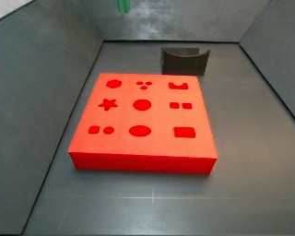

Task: Pick up the star object. Move up. Move to above the board. Insert the star object.
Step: Move to above the board.

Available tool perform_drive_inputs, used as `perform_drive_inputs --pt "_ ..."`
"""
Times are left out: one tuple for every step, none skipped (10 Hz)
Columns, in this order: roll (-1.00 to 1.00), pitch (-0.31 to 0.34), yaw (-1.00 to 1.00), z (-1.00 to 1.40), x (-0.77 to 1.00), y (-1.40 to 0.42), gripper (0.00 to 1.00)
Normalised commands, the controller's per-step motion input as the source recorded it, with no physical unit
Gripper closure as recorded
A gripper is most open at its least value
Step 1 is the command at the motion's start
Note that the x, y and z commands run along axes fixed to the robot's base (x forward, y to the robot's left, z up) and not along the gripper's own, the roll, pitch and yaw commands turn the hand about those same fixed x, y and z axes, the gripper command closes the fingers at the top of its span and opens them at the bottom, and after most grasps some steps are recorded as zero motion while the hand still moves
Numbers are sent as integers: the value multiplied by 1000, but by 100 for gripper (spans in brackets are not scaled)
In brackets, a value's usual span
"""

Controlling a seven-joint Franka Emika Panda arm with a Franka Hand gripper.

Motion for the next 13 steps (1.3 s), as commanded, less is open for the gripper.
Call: perform_drive_inputs --pt "-313 593 -68 163 220 -1000 100" --pt "-314 588 -59 164 221 -1000 100" --pt "-207 488 6 174 235 -1000 100" --pt "-170 355 7 166 245 -1000 100" --pt "-86 219 14 168 245 -1000 100" --pt "-40 153 15 173 245 -1000 100" --pt "-29 116 16 172 250 -1000 100" --pt "-26 102 12 171 259 -1000 100" --pt "-13 116 11 176 269 -1000 100" --pt "-10 120 13 179 278 -1000 100" --pt "-2 118 7 177 286 -1000 100" --pt "0 121 11 181 309 -1000 100" --pt "12 127 8 184 326 -1000 100"
